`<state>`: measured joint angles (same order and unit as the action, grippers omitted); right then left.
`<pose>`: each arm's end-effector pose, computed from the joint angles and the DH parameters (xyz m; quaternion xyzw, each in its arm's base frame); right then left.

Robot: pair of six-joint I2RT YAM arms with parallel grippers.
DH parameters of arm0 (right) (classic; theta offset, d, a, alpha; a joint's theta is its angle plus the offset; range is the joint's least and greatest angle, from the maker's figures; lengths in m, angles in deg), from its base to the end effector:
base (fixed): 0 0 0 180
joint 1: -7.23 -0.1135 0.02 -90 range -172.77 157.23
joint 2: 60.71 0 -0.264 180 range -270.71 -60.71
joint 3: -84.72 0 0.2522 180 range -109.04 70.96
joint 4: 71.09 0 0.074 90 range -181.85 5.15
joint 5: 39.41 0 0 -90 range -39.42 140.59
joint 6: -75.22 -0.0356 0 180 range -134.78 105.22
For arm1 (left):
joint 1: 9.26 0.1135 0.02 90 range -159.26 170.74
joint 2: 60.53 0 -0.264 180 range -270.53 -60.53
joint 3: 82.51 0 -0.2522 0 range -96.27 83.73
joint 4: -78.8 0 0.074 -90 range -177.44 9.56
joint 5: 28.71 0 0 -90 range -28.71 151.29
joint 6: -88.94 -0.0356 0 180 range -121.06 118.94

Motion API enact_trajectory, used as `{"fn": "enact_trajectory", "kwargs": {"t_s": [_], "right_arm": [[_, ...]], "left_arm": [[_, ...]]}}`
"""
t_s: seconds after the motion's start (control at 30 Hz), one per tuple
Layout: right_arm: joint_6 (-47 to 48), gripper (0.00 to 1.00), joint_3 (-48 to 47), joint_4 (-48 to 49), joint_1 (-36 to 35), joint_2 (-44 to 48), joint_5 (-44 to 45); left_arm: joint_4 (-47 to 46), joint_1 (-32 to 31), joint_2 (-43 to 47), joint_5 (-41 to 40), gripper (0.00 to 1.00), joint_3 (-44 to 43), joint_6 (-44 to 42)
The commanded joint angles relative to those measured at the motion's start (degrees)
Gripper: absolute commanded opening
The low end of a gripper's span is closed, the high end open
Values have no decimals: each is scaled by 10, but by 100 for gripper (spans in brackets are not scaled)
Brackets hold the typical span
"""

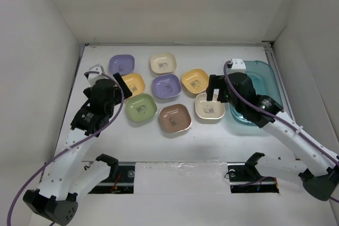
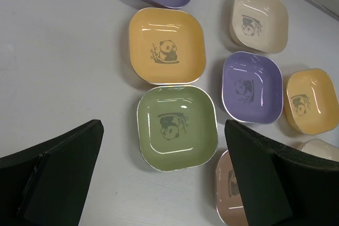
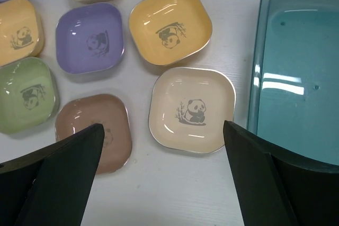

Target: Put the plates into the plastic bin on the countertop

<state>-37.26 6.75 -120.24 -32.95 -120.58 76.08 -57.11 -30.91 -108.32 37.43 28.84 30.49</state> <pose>0.1765 0.1290 0.3654 -0.0234 0.8557 0.0855 0.5098 0.1691 -0.0516 0.3568 -0.1838 0.8041 -0.0867 0.5587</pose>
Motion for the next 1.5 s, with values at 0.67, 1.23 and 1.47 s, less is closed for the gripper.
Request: {"fn": "enact_trajectory", "kwargs": {"t_s": [0.67, 1.23, 1.47], "right_arm": [[253, 95, -135, 156, 8, -401, -193], [317, 91, -241, 120, 82, -546, -287], [311, 82, -250, 105, 98, -572, -277]], "left_arm": [[-15, 1, 2, 16, 100, -17, -15], [-26, 1, -13, 52, 100, -17, -36], [-26, 1, -8, 52, 100, -12, -36]]}}
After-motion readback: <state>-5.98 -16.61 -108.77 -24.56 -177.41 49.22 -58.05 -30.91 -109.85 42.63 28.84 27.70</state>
